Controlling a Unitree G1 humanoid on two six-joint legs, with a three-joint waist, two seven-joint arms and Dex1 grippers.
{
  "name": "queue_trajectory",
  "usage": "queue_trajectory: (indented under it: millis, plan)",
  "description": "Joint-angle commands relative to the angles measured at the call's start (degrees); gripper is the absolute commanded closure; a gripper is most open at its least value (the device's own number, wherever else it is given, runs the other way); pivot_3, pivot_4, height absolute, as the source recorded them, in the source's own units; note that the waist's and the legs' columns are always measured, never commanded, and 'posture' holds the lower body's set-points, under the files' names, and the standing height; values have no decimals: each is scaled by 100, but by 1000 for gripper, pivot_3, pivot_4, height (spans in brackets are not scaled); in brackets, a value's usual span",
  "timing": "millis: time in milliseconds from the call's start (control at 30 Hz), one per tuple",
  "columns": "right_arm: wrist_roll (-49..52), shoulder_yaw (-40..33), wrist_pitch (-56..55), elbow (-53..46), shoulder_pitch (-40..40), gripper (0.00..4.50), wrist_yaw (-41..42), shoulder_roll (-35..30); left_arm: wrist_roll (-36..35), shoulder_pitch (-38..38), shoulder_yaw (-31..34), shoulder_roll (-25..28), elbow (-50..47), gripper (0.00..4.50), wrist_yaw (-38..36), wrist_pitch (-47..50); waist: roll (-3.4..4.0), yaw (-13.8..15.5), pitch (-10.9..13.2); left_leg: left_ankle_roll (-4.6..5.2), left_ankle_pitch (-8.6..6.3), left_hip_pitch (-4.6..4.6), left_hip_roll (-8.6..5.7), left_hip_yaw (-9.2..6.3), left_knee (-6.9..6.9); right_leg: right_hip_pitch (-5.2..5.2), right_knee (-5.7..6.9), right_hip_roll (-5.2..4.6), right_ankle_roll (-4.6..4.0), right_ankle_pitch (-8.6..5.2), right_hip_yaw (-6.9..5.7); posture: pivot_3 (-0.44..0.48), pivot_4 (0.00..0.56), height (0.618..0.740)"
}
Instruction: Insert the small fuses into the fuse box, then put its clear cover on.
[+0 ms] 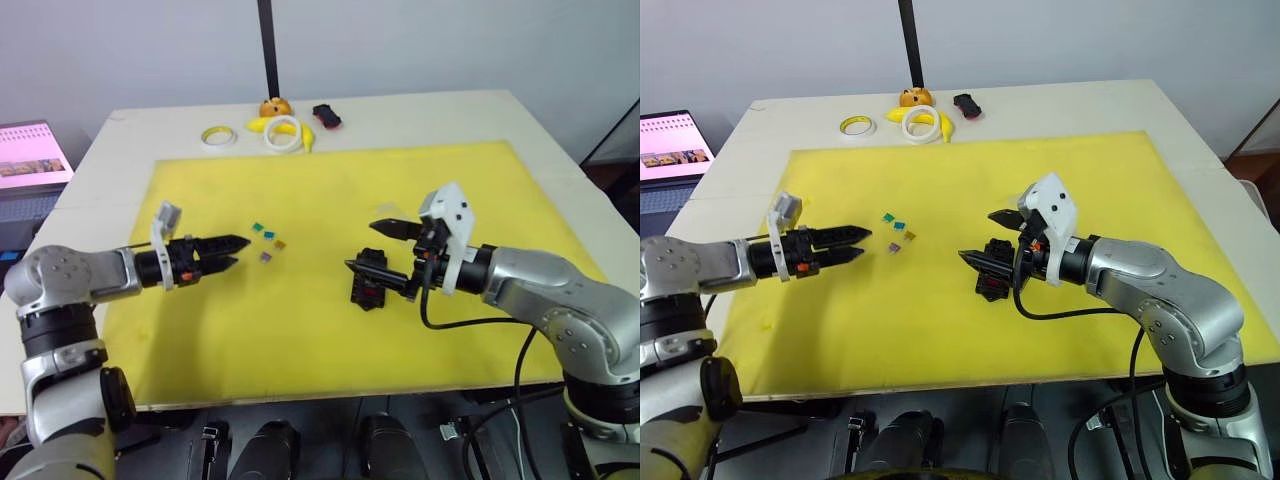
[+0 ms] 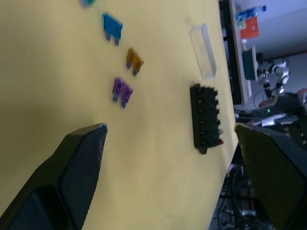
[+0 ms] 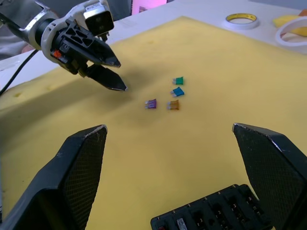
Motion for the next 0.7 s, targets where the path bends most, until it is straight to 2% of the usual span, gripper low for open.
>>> queue_trajectory:
  millis: [33, 133, 367, 533, 700]
  plan:
    - [-115, -11, -210, -16, -195, 60, 9, 19, 73, -440, 619, -80, 577, 0, 363, -176, 0, -1, 0, 0, 0, 1, -1, 1, 0, 1, 0, -1, 0, 0, 0, 0, 150, 740]
    - [-304, 146, -306, 128, -340, 60, 15, 36, 209, -643, 833, -302, 1053, 0, 706, -412, 0, -1, 0, 0, 0, 2, -2, 2, -1, 0, 1, -1, 0, 0, 0, 0, 150, 740]
    - [-494, 311, -422, 281, -541, 60, 35, 109, 186, -818, 988, -628, 1362, 0, 1034, -709, -2, -15, 0, 0, 0, -1, -1, 2, 0, -2, 2, -1, 0, 0, 1, 0, 150, 740]
    - [-547, 311, -417, 291, -558, 60, 7, 160, 315, -1025, 997, -737, 1993, 0, 1255, -1217, -2, -5, 0, -1, 1, 0, -3, 2, 0, -2, 2, -3, 0, 0, 0, 0, 150, 740]
    - [-599, 285, -399, 248, -500, 60, -23, 149, 452, -1165, 701, -782, 2430, 0, 1103, -1663, -2, -5, 0, -1, 1, -1, -2, 2, 0, -3, 2, -2, 0, 0, 0, 0, 150, 740]
